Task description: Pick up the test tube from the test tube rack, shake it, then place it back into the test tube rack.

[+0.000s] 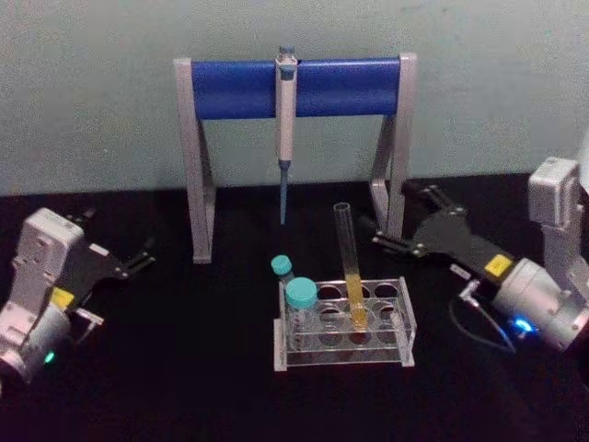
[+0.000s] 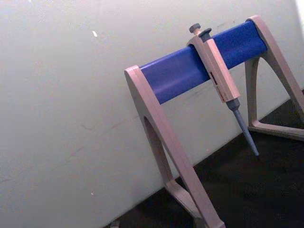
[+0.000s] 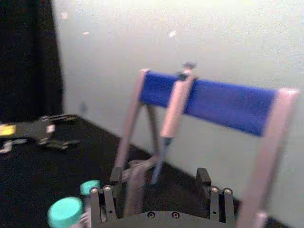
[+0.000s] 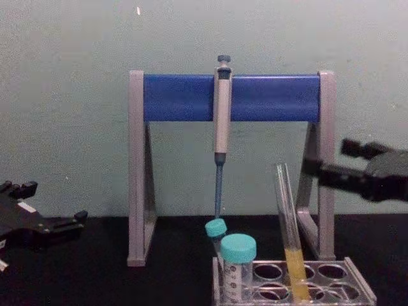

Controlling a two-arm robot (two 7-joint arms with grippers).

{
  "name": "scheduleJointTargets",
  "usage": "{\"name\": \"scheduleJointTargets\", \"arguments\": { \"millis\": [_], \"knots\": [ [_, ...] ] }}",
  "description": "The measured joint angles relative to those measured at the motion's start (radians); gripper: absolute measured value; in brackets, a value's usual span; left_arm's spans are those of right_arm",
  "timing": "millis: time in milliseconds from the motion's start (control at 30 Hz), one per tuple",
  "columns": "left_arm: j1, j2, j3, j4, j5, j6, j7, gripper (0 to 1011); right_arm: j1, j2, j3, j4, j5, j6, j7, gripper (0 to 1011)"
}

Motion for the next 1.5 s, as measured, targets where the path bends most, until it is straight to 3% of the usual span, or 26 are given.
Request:
{"name": "scheduleJointTargets", "arguments": {
  "millis": [133, 233, 367, 500, 867, 1500],
  "knots": [
    [0.000, 0.000, 0.000, 0.000, 0.000, 0.000, 0.000, 1002, -0.047, -0.002, 0.044, -0.060, -0.041, 0.019, -0.116, 1000],
    [0.000, 0.000, 0.000, 0.000, 0.000, 0.000, 0.000, 1001, -0.082, -0.011, 0.075, -0.096, -0.095, 0.069, -0.238, 1000],
    [0.000, 0.000, 0.000, 0.000, 0.000, 0.000, 0.000, 1001, -0.099, -0.035, 0.091, -0.100, -0.149, 0.130, -0.344, 1000],
    [0.000, 0.000, 0.000, 0.000, 0.000, 0.000, 0.000, 1001, -0.106, -0.059, 0.095, -0.082, -0.189, 0.185, -0.411, 1000],
    [0.000, 0.000, 0.000, 0.000, 0.000, 0.000, 0.000, 1001, -0.116, -0.094, 0.105, -0.042, -0.226, 0.273, -0.445, 1000],
    [0.000, 0.000, 0.000, 0.000, 0.000, 0.000, 0.000, 1001, -0.115, -0.093, 0.104, -0.044, -0.226, 0.272, -0.443, 1000]
  ]
}}
